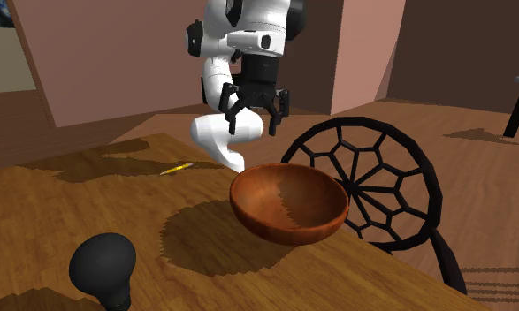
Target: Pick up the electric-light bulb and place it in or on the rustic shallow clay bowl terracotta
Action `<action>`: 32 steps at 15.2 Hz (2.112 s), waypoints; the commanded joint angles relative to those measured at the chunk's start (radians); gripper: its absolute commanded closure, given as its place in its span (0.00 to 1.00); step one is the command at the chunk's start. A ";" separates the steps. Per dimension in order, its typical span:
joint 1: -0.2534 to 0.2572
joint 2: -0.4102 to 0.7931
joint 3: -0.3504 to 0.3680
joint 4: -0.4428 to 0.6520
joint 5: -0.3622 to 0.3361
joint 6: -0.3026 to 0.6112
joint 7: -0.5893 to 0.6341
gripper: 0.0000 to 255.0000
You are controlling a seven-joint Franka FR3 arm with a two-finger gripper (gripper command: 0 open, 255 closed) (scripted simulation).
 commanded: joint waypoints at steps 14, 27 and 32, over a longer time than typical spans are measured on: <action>-0.042 0.345 -0.237 0.229 -0.013 0.246 -0.251 0.00; -0.063 0.793 -0.429 0.679 0.234 0.306 -0.566 0.00; -0.072 0.849 -0.434 0.693 0.271 0.345 -0.596 0.00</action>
